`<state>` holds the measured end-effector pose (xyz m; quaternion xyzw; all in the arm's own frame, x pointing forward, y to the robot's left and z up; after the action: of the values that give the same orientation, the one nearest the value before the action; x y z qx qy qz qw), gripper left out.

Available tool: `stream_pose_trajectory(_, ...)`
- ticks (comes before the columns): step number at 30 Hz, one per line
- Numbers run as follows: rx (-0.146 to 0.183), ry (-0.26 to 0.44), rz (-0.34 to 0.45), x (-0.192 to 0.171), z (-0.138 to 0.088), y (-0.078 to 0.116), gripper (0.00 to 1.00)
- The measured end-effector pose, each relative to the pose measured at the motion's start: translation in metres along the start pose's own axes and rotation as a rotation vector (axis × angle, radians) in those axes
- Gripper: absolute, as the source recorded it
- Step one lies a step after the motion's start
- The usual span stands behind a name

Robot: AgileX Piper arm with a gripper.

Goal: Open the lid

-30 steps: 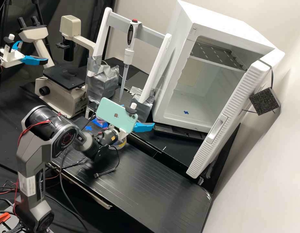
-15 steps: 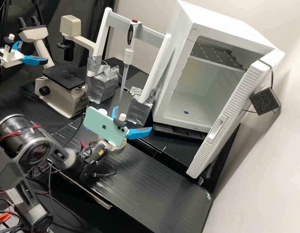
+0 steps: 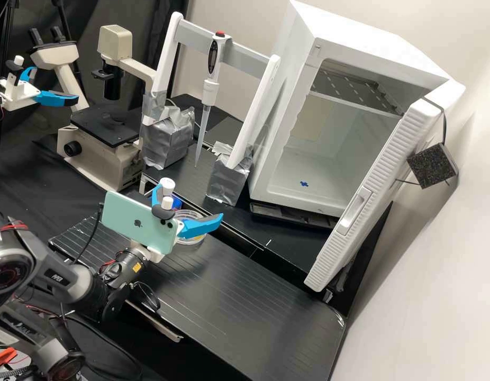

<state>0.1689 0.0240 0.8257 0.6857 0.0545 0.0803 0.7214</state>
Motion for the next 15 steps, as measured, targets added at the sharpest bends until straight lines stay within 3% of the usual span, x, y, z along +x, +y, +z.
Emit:
stream_pose_trajectory(5,-0.026,-0.029,-0.056,-0.002,0.011,-0.001,1.00)
stream_pose_trajectory(15,-0.013,-0.032,-0.104,-0.009,0.017,0.003,1.00)
